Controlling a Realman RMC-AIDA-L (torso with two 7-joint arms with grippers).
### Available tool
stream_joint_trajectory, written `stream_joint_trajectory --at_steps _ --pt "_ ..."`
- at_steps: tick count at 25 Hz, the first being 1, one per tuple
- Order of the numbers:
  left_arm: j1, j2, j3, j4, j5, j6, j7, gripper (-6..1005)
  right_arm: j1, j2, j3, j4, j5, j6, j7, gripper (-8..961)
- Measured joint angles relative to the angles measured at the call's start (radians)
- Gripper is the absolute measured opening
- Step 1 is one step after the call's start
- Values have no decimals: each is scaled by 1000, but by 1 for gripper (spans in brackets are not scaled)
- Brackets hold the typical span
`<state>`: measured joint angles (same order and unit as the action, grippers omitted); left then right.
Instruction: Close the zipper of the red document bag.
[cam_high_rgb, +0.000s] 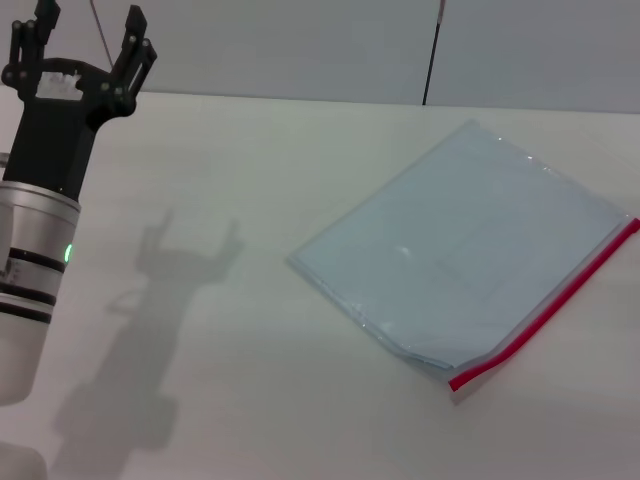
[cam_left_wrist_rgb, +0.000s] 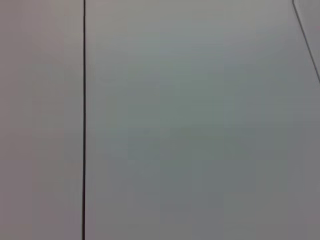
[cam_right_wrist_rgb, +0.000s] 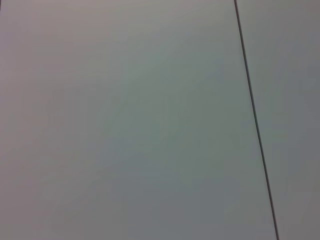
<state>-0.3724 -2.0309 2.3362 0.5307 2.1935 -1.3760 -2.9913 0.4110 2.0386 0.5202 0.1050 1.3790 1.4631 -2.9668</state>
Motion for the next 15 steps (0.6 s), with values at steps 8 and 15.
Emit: stream_joint_trajectory --at_steps 8,15 --pt "0 0 0 0 0 0 0 881 -3 0 0 1 0 0 0 834" --pt "4 0 0 0 0 -13 0 881 -5 1 0 1 0 1 0 834"
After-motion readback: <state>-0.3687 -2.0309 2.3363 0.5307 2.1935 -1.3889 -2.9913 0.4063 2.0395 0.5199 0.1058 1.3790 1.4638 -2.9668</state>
